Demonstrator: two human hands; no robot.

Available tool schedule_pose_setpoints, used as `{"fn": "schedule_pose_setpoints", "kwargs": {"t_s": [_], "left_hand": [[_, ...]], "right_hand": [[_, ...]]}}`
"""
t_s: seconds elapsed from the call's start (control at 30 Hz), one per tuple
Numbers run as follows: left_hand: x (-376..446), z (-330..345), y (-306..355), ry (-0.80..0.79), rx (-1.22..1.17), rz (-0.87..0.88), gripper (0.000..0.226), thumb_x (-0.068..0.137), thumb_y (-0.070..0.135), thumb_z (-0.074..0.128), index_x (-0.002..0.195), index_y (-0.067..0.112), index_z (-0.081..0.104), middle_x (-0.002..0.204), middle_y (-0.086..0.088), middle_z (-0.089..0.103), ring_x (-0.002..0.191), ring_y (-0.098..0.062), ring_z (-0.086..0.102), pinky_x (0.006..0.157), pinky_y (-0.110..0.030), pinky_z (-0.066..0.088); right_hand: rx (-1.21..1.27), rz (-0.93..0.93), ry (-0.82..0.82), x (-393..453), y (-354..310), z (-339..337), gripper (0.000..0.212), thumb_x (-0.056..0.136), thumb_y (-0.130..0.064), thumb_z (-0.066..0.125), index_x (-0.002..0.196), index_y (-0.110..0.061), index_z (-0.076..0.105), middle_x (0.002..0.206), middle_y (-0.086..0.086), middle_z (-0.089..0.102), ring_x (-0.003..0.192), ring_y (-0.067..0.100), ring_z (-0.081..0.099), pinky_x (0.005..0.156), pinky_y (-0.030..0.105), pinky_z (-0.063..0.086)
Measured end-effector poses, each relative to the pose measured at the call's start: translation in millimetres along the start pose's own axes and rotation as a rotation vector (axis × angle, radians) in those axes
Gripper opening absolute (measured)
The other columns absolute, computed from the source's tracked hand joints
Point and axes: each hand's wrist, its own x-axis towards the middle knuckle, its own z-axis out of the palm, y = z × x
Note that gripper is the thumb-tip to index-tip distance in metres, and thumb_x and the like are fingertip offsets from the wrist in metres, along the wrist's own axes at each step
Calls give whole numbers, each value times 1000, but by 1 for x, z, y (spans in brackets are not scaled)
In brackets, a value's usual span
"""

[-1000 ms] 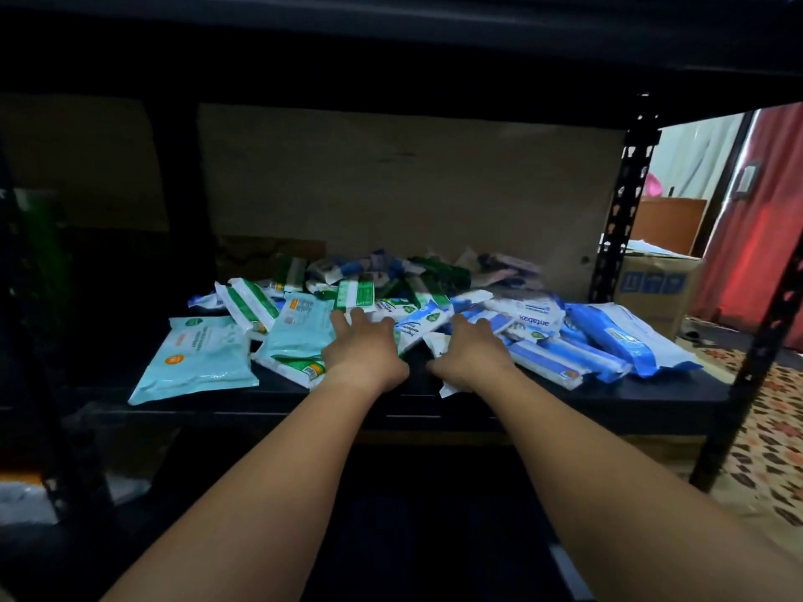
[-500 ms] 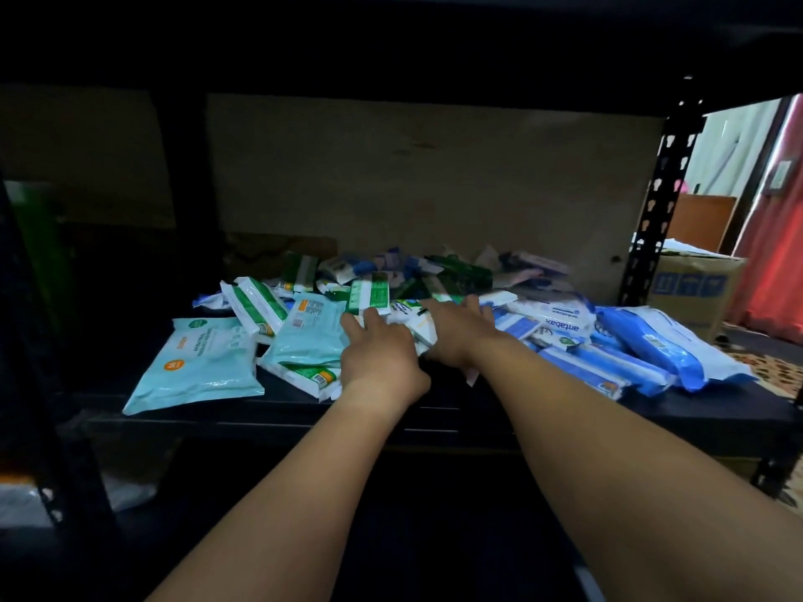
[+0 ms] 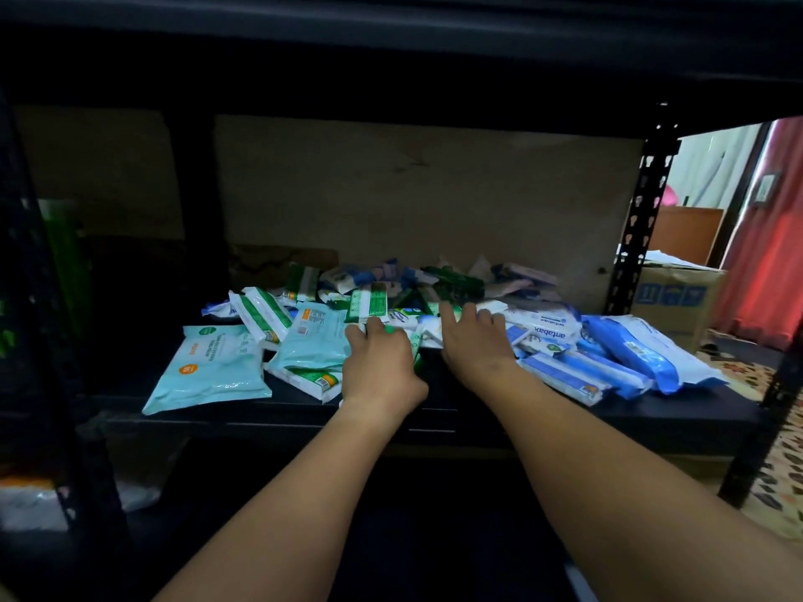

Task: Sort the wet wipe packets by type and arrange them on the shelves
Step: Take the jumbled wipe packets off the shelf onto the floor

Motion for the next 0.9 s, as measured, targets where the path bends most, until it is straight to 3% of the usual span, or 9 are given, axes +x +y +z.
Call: {"fn": "schedule_pose_setpoints", "kwargs": {"t_s": [0.1, 0.3, 0.5, 0.6, 0.7, 0.8, 0.9], "left_hand": [[-11, -8, 6, 36, -46, 17, 29, 78, 17, 66, 103, 12, 52, 129, -12, 41, 125, -37, 29, 68, -38, 41], [-53, -2, 8, 222, -127, 106, 64, 87, 30, 68, 145, 22, 42, 150, -5, 31, 134, -33, 27, 79, -37, 51], [-115, 20, 2, 285, -196, 142, 71, 88, 33, 70, 150, 25, 36, 153, 1, 25, 122, -26, 52, 87, -39, 54], [-148, 35, -5, 296, -225, 172, 71, 85, 29, 73, 147, 24, 39, 152, -1, 28, 110, -28, 61, 76, -41, 58], [-179, 53, -12, 284, -267, 159, 70, 83, 26, 73, 145, 23, 41, 149, -1, 30, 109, -29, 60, 70, -41, 60], [-211, 77, -20, 221, -266, 115, 71, 85, 26, 73, 147, 22, 39, 149, 0, 29, 112, -27, 58, 71, -42, 60], [-250, 107, -32, 120, -244, 69, 72, 87, 28, 71, 149, 23, 35, 151, 3, 25, 117, -23, 54, 73, -39, 59]], "right_hand": [[-9, 67, 22, -19, 10, -9, 76, 96, -21, 58, 155, -17, 11, 142, 23, 39, 125, 42, 42, 107, 52, 29], [-17, 138, 209, -85, 17, -18, 70, 97, -27, 55, 157, -18, 20, 138, 24, 49, 114, 44, 55, 101, 53, 39], [-40, 140, 191, -154, 11, -18, 72, 101, -33, 49, 160, -23, 9, 140, 20, 47, 117, 39, 51, 101, 49, 37], [-29, 150, 201, -193, 3, -5, 73, 94, -36, 58, 158, -23, 25, 119, 16, 56, 98, 35, 57, 89, 46, 41], [-28, 179, 208, -230, -9, 23, 73, 81, -33, 72, 148, -22, 45, 100, 15, 57, 80, 34, 55, 73, 45, 44], [32, 180, 121, -265, -25, 49, 71, 81, -29, 73, 146, -21, 46, 101, 15, 55, 76, 34, 56, 65, 43, 46], [137, 187, -93, -303, -37, 79, 70, 96, -31, 56, 157, -21, 23, 126, 16, 45, 96, 36, 57, 79, 46, 47]]}}
